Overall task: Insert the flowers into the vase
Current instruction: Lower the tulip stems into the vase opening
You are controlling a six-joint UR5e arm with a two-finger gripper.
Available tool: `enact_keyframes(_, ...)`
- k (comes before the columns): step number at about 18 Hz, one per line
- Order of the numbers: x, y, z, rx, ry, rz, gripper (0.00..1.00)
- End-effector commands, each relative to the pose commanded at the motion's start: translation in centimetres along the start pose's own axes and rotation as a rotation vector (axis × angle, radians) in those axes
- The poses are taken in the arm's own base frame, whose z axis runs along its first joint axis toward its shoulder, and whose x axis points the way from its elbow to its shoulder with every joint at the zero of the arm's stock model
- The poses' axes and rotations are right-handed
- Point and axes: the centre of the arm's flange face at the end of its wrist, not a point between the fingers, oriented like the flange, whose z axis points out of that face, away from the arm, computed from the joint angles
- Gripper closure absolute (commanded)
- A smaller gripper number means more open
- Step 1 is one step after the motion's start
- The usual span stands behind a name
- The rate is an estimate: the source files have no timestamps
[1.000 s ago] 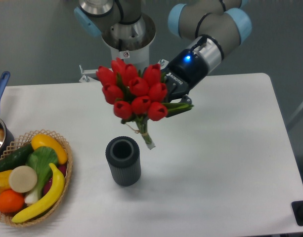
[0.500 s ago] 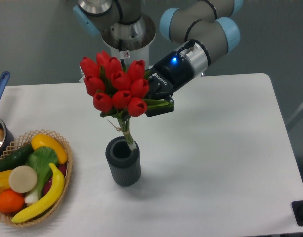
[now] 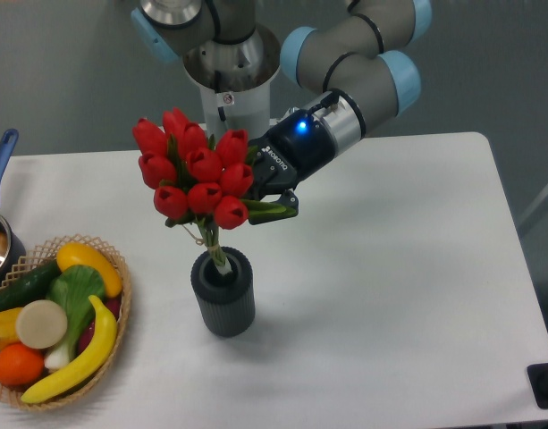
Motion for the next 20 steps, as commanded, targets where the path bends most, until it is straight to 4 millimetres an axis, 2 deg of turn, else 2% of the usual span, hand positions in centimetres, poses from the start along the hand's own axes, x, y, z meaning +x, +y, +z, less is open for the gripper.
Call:
enact_keyframes(8, -0.5, 4.2, 0.8, 0.001, 0.015, -0.058, 0.63)
enact_keyframes(16, -0.8, 6.8, -0.1, -0.004, -0.001, -0.111, 0.62)
enact_keyframes(20, -0.9, 8.8, -0.5, -0.006, -0.01, -0.131, 0.61)
